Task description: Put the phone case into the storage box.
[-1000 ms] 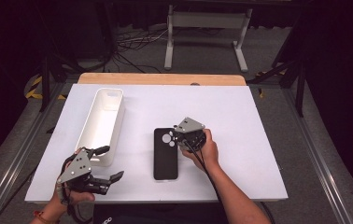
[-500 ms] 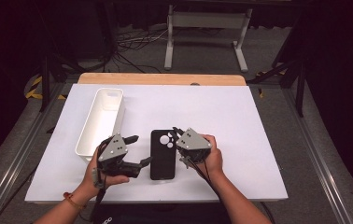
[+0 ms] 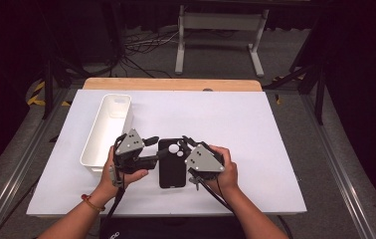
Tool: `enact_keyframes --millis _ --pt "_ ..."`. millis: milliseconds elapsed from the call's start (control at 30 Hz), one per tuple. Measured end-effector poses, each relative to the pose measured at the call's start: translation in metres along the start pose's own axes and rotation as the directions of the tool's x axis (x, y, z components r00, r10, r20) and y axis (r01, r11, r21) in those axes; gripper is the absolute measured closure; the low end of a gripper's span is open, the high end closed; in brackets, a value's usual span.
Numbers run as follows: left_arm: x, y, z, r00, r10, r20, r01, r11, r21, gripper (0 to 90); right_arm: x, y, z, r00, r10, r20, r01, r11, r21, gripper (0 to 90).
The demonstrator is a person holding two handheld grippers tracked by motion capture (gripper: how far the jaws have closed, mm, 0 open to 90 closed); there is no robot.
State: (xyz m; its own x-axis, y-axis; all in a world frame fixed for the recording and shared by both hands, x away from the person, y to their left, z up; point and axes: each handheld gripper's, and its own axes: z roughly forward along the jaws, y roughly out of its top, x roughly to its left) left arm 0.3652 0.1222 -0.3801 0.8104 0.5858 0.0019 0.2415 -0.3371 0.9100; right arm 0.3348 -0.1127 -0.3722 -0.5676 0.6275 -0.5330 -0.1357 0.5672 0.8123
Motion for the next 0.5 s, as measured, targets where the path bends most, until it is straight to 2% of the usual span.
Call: enact_keyframes --millis 33,133,233,300,367,433,467,500 --pt "0.001 0.002 0.000 0.9999 -0.006 0.013 0.006 0.9999 -0.009 51.7 -0.001 0.000 0.000 1.0000 0.004 0.000 -0.004 1.000 -0.003 81.3" --pt "0.002 0.005 0.000 0.9999 -0.006 0.016 0.006 0.9998 -0.019 56.0 -0.001 0.000 -0.002 0.9999 -0.005 0.014 0.005 1.000 -0.010 81.4" --pt "0.003 0.010 -0.001 0.9994 -0.010 0.033 0.012 0.9988 -0.047 67.7 -0.003 0.002 -0.006 0.9993 -0.014 0.034 0.015 0.999 -0.030 81.6" --pt "0.002 0.015 -0.001 0.9993 0.006 0.037 -0.004 0.9986 -0.053 72.6 -0.005 0.004 -0.008 0.9987 -0.017 0.048 0.019 0.999 -0.039 81.5" --pt "0.000 0.017 -0.001 0.9990 0.013 0.044 -0.011 0.9987 -0.051 74.5 -0.005 0.004 -0.009 0.9982 -0.018 0.057 0.021 0.999 -0.046 81.5" --pt "-0.002 0.019 -0.001 0.9987 0.041 0.029 -0.039 0.9977 -0.056 76.8 -0.006 0.005 -0.012 0.9973 -0.024 0.070 0.028 0.998 -0.058 81.5" --pt "-0.002 0.020 -0.002 0.9983 0.045 0.037 -0.043 0.9974 -0.057 76.8 -0.006 0.005 -0.012 0.9973 -0.024 0.070 0.028 0.998 -0.058 81.5" --pt "0.000 0.022 -0.002 0.9976 0.033 0.062 -0.029 0.9973 -0.068 77.3 -0.008 0.006 -0.013 0.9976 -0.017 0.067 0.021 0.998 -0.057 81.5"
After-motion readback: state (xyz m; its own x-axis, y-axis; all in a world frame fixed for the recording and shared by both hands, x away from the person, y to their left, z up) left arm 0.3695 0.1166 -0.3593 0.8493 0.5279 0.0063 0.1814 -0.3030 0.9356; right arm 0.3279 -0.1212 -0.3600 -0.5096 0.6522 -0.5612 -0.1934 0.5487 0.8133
